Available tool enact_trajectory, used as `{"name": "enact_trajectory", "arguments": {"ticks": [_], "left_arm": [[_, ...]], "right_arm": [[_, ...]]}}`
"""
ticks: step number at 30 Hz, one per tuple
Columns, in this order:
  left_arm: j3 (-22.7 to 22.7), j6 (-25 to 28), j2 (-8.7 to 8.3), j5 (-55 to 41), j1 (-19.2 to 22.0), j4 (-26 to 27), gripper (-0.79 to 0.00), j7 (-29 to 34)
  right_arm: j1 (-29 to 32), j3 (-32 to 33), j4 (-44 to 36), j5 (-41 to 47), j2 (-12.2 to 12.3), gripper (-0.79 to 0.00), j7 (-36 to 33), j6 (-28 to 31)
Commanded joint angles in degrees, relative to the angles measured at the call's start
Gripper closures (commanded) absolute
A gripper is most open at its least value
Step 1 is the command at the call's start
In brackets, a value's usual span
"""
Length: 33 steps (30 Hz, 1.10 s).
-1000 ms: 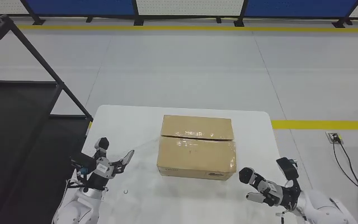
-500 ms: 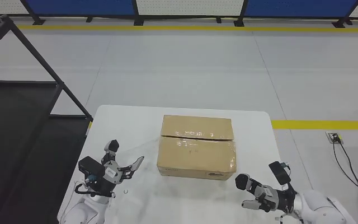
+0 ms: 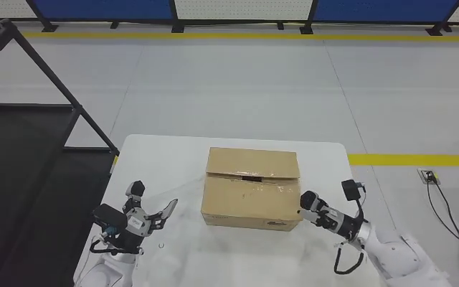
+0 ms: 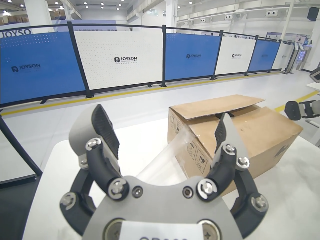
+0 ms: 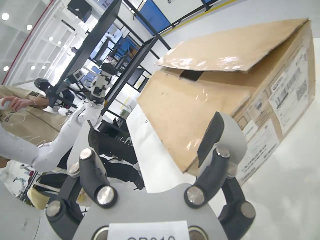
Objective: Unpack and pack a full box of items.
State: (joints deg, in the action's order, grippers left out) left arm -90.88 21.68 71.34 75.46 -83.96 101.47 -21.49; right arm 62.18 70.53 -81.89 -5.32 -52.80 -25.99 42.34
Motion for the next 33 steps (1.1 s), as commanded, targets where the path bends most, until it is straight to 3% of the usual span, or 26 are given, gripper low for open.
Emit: {"name": "enact_trajectory", "arguments": {"ticks": [1, 7, 18, 25, 33], "left_arm": [[-0.3, -0.2, -0.04, -0.1, -0.5, 0.2, -0.785, -0.3], [-1.2, -0.6, -0.17, -0.6, -1.8, 0.7, -0.785, -1.1], [-0.7, -0.6, -0.32, 0.0, -2.5, 1.1, -0.785, -1.4], [-0.5, -0.6, -0.41, 0.3, -2.7, 0.9, -0.785, -1.9], [-0.3, -0.9, -0.45, -0.2, -2.9, 1.0, -0.785, -2.2]], "right_arm": [[-1.7, -1.7, 1.3, -1.5, -0.7, -0.785, 2.5, -1.3], [-3.3, -2.2, 4.0, -2.1, -1.6, -0.785, 7.0, 1.3], [-2.5, -0.5, 4.2, -1.1, -2.1, -0.785, 10.1, -1.6], [-3.1, -1.5, 4.2, 1.9, -2.4, -0.785, 4.4, -0.2], [-2.9, -0.4, 5.7, 14.3, -1.9, -0.785, -5.0, 9.1]]}}
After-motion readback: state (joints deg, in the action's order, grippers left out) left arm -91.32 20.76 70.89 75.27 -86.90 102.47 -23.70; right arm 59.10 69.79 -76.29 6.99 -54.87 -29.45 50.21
